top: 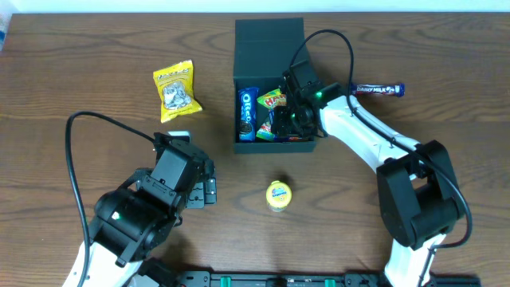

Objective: Pack container
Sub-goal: 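Carry the Eclipse tin with the right gripper into the black box, then release the tin and move the right gripper to the yellow Mentos bottle, then close the right gripper around the Mentos bottle top, then lift the Mentos bottle and lower it into the box's right side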

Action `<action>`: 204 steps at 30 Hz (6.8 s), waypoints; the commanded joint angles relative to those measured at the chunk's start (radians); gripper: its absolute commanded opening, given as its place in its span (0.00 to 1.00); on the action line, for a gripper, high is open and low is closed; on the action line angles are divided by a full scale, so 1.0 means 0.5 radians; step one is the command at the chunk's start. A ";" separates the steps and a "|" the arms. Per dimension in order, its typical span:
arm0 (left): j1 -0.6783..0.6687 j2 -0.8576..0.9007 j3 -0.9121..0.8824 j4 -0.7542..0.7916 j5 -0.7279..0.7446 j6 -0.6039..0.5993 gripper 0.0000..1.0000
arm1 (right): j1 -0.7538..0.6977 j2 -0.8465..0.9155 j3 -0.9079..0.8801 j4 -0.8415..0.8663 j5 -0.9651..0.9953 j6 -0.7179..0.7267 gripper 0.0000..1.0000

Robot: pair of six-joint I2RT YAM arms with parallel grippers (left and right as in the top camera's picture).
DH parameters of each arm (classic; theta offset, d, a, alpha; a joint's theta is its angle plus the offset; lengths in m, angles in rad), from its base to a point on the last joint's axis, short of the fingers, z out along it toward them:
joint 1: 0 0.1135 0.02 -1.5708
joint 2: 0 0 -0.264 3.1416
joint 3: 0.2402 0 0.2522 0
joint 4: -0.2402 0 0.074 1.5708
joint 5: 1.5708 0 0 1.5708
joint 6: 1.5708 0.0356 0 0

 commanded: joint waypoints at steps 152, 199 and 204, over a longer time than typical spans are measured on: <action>0.007 -0.004 -0.003 -0.005 -0.036 -0.016 0.96 | 0.827 -0.901 -1.062 0.205 0.666 -0.507 0.04; 0.007 -0.004 -0.003 -0.005 -0.036 -0.015 0.95 | 0.056 -0.569 0.759 -1.436 0.356 -0.072 0.01; 0.007 -0.004 -0.003 -0.005 -0.036 -0.016 0.95 | -0.076 -0.153 1.247 -1.863 0.186 -0.239 0.01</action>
